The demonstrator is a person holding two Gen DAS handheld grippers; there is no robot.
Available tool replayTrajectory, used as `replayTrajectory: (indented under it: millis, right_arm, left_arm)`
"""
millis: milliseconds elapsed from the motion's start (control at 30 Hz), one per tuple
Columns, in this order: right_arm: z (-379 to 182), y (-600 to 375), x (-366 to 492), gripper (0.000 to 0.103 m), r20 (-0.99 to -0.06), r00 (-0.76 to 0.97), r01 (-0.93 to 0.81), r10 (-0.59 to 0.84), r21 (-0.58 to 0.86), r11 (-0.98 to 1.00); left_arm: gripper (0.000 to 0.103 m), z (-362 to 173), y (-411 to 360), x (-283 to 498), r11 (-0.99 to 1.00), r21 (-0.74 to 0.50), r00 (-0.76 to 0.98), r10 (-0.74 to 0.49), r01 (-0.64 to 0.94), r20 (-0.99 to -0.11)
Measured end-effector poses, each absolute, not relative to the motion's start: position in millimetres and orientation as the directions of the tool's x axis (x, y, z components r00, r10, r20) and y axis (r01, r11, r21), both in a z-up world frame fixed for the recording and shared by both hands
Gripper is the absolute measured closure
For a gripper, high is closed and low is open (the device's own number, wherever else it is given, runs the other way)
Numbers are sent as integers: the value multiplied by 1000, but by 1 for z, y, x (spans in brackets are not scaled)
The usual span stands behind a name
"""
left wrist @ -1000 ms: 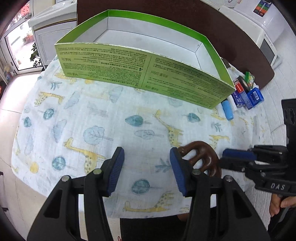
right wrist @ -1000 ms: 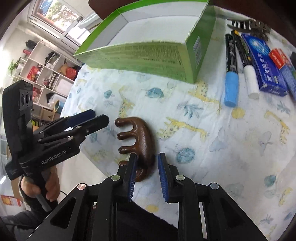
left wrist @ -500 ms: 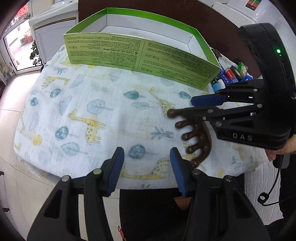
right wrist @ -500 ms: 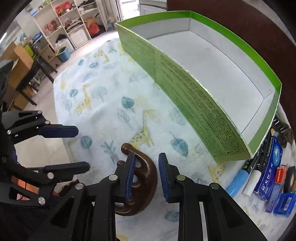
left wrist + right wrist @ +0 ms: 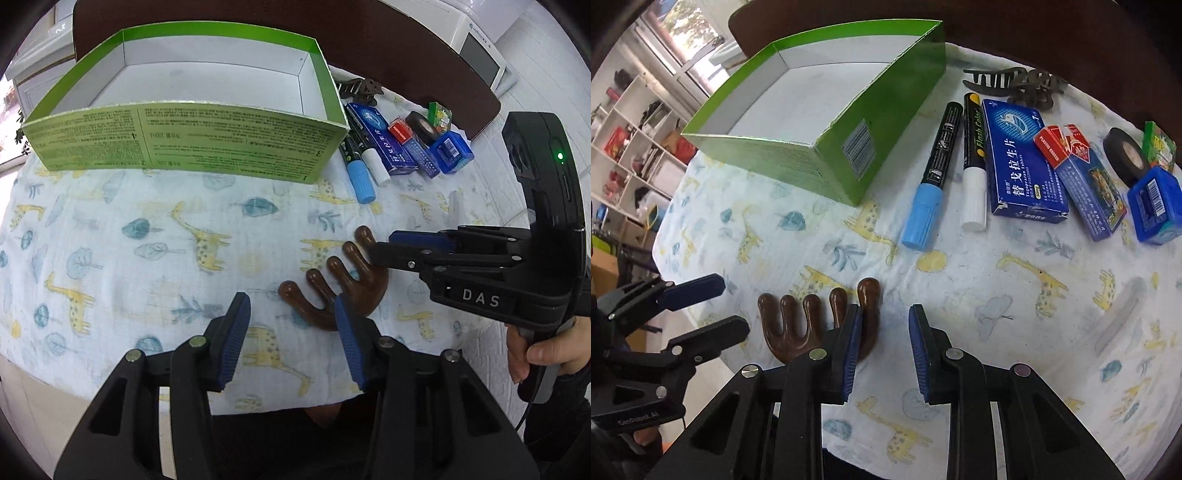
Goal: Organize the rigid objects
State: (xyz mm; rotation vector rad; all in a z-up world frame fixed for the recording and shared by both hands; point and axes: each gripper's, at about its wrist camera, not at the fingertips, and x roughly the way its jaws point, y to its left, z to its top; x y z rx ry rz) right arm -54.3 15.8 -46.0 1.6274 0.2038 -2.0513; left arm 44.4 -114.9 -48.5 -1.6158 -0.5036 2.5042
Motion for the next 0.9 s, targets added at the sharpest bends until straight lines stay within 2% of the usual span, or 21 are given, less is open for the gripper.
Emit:
replayTrajectory:
  millis: [33, 167, 300, 633, 800, 900]
  right_arm:
    - [-48, 17, -53, 75, -941, -148, 476, -305, 203, -856]
    - [-49, 14, -55, 75, -941, -151, 512, -305, 189, -838]
    - [-58, 3, -40, 75, -944, -161, 552, -287, 154, -819]
    - [-54, 18, -11, 81, -934, -223, 512, -280, 132, -849]
    - [-53, 27, -3, 81, -920, -260, 478, -292, 140, -867]
    - [-55, 40, -7, 82, -909, -264, 431, -324, 190, -882]
  left_arm:
    - [72, -50, -114, 45, -930, -355, -410, 289, 95, -865]
    - [80, -59, -114, 45, -904, -399, -369, 323, 154, -872]
    - [80, -62, -110, 37, -892, -412, -359, 328, 187, -874]
    - [92, -63, -104, 29, -923, -340, -339, 265, 182, -902]
    - [90, -62, -99, 24, -932, -317, -337, 246, 177, -909]
    - [69, -55, -107, 27, -917, -339, -350, 253, 212, -902]
